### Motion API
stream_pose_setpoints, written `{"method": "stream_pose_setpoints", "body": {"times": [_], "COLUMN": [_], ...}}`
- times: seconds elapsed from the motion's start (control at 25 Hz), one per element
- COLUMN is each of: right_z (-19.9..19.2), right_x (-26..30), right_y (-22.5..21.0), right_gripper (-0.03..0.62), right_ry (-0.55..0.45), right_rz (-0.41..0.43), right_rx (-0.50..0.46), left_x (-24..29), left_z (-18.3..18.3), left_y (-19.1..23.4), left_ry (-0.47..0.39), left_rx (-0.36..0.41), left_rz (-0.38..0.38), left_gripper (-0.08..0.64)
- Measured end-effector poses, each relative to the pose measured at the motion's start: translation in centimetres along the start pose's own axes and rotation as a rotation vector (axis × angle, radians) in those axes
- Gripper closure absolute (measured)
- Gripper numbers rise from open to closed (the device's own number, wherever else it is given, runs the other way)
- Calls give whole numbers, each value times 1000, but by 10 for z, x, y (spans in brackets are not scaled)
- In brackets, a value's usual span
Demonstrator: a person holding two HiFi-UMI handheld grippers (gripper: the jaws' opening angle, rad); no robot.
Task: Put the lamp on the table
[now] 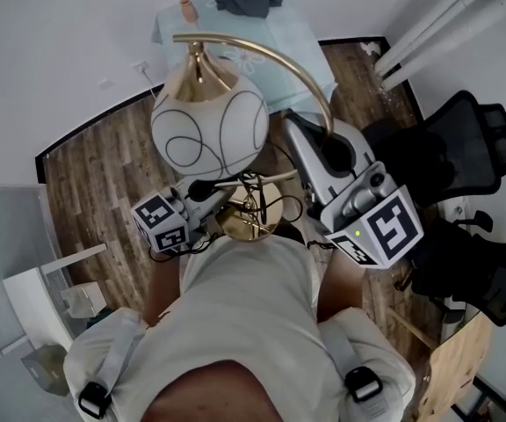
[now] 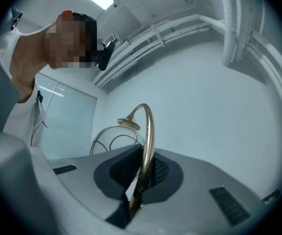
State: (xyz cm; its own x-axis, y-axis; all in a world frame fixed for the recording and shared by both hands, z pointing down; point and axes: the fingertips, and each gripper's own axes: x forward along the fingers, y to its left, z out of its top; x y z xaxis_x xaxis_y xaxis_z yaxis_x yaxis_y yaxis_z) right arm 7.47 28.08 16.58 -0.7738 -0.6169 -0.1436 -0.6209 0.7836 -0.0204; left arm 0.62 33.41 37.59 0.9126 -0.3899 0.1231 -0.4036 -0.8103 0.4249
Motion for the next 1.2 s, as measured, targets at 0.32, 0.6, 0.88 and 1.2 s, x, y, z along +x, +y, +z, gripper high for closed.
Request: {"method": "stream_pose_setpoints", "body": {"times": [0.32,0.6,0.88,1.2], "right_z": [-2,-7,-13,-16], "right_x": [24,43,61,77], "right_y": [-28,-62,-106,-154], "right_gripper": [591,591,591,591], "right_ry": [15,16,14,13], "right_rz": [-14,17,64,134], "right_rx": [6,20,52,95], "left_x": [13,32,62,96], "left_z": [16,28,40,58], "left_y": [28,56,84,113], "left_ry": [12,13,10,1], "left_rx": [-7,-9,-20,-29], "left_rz": [-8,16,49,110], "left_gripper": [561,561,561,560]}}
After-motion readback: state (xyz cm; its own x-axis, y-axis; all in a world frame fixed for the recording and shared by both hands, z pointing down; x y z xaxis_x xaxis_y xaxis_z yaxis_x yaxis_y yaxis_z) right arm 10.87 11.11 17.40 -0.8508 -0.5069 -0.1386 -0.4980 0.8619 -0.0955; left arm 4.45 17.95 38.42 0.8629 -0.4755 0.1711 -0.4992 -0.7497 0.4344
